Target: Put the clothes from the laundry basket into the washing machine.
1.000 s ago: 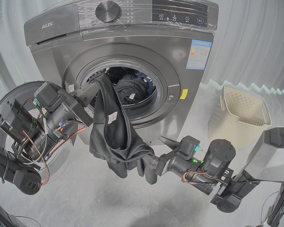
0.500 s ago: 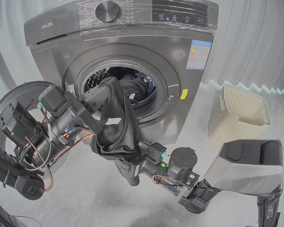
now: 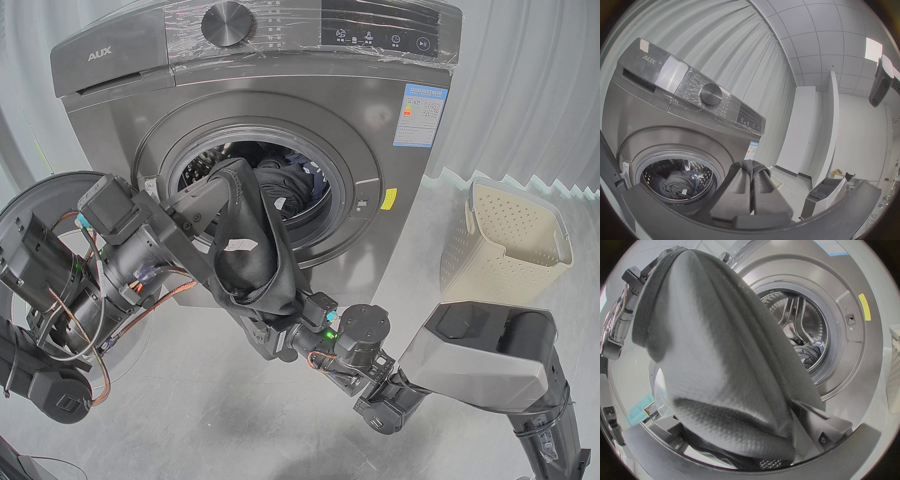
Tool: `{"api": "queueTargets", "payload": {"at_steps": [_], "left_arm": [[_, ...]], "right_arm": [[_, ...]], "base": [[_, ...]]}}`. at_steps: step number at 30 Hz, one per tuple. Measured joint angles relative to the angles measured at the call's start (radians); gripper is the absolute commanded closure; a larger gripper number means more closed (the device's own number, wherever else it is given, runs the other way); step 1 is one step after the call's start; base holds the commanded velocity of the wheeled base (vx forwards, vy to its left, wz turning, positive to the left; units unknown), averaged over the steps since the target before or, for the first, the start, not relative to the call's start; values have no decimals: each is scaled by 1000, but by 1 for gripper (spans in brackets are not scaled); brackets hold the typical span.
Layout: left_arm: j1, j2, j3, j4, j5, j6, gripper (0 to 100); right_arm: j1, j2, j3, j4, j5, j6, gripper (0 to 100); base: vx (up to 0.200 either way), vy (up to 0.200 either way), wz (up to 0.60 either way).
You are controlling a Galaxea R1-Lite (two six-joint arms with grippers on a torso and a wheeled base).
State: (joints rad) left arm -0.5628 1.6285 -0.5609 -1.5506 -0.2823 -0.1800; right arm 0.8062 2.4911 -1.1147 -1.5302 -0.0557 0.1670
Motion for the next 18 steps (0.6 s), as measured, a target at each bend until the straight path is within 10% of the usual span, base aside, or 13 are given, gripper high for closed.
{"api": "queueTargets", "payload": {"at_steps": [1, 2, 18], "left_arm": [[0, -1, -1, 0, 0, 0, 100], [0, -1, -2, 0, 0, 0, 100], [100, 12, 3, 1, -10, -3, 100]], "right_arm": [[-3, 5, -3, 0, -1, 0, 0], [-5, 9, -5, -1, -3, 1, 100], [-73, -64, 42, -12, -56, 24, 100]], "base": [[0, 0, 0], [0, 0, 0], [0, 0, 0]]}}
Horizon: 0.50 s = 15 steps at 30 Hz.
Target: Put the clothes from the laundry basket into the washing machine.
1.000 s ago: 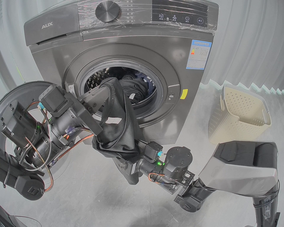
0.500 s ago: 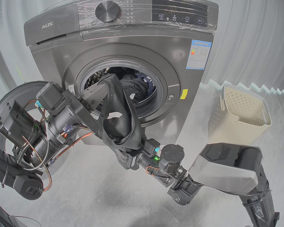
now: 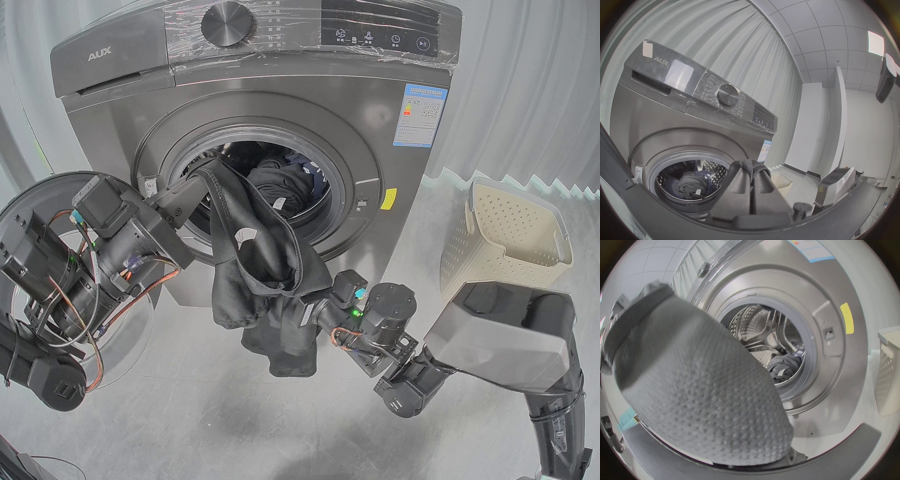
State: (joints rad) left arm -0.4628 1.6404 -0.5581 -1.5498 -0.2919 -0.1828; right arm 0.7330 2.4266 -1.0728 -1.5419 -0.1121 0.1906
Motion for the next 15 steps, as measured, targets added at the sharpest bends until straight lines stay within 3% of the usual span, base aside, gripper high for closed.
{"api": "queueTargets", "payload": {"at_steps": [8, 15], "left_arm": [[59, 56, 41, 0, -2, 17, 100], [78, 170, 90, -3, -2, 84, 100]], "right_arm": [[-40, -107, 72, 0, -26, 19, 100], [-31, -154, 96, 0, -30, 22, 100]], "base": [[0, 0, 0], [0, 0, 0]]}}
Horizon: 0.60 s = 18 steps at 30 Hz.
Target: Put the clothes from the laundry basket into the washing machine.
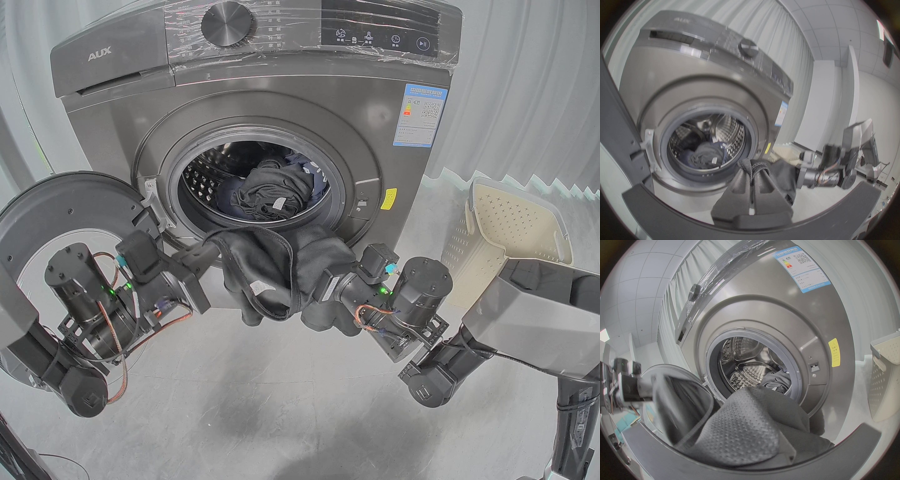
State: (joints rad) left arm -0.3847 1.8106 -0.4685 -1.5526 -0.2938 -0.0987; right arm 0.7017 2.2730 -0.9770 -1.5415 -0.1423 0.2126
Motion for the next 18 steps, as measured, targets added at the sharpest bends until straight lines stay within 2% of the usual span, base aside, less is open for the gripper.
{"api": "queueTargets", "payload": {"at_steps": [4, 8, 9, 15, 17, 18], "left_arm": [[-8, 69, 22, 0, 0, 26, 100], [-11, 113, 27, 0, -18, 30, 100], [-11, 121, 29, 0, -28, 30, 0], [-16, 155, 79, -1, -43, 33, 0], [-20, 173, 101, -1, -45, 54, 0], [-23, 185, 115, 0, -45, 73, 0]], "right_arm": [[31, -14, 1, 0, 3, -1, 100], [61, -21, 0, 0, 5, -2, 100], [63, -23, -1, 0, 5, -2, 100], [51, -28, -11, 2, 4, -3, 100], [41, -31, -18, 6, 4, -2, 100], [35, -33, -24, 7, 4, -2, 100]], "base": [[0, 0, 0], [0, 0, 0], [0, 0, 0], [0, 0, 0], [0, 0, 0], [0, 0, 0]]}}
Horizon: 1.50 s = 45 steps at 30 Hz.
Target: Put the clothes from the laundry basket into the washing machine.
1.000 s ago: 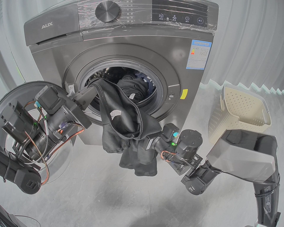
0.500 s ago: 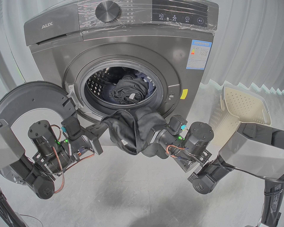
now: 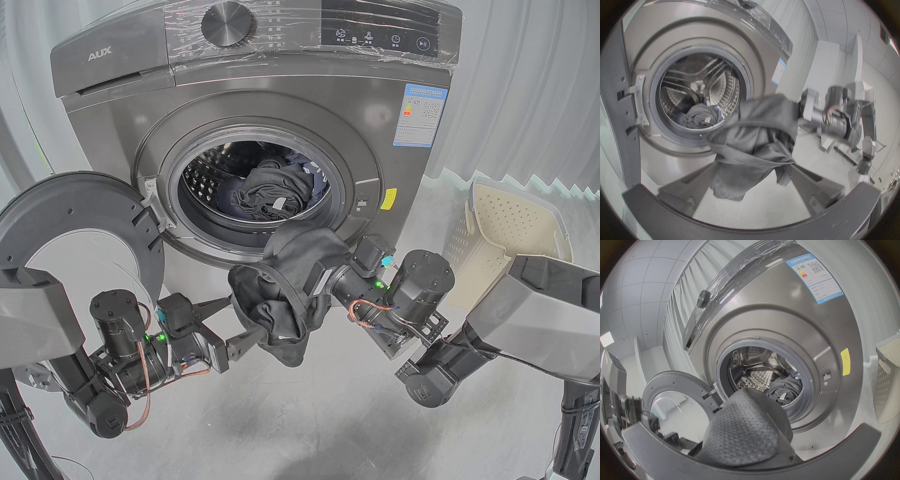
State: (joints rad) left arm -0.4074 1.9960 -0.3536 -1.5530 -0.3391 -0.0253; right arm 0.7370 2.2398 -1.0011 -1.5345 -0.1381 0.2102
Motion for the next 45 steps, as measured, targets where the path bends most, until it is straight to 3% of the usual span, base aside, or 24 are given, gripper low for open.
{"api": "queueTargets", "payload": {"at_steps": [4, 7, 11, 19, 25, 45], "left_arm": [[-6, 33, 43, 0, -8, 31, 0], [-13, 48, 77, 0, -48, 51, 0], [-24, 56, 98, 0, -64, 73, 0], [-29, 31, 62, 0, -77, 65, 0], [-23, -9, 9, 0, -78, 38, 0], [-42, 59, -78, 0, -64, 47, 0]], "right_arm": [[-14, -6, -19, 2, -1, 1, 100], [-16, -8, -27, 3, -2, 1, 100], [-3, -8, -31, 3, -2, 0, 100], [14, 4, -27, 4, -2, -1, 100], [30, 23, -26, 4, -3, -1, 100], [97, 50, -32, 4, -6, -4, 100]], "base": [[0, 0, 0], [0, 0, 0], [0, 0, 0], [0, 0, 0], [0, 0, 0], [0, 0, 0]]}}
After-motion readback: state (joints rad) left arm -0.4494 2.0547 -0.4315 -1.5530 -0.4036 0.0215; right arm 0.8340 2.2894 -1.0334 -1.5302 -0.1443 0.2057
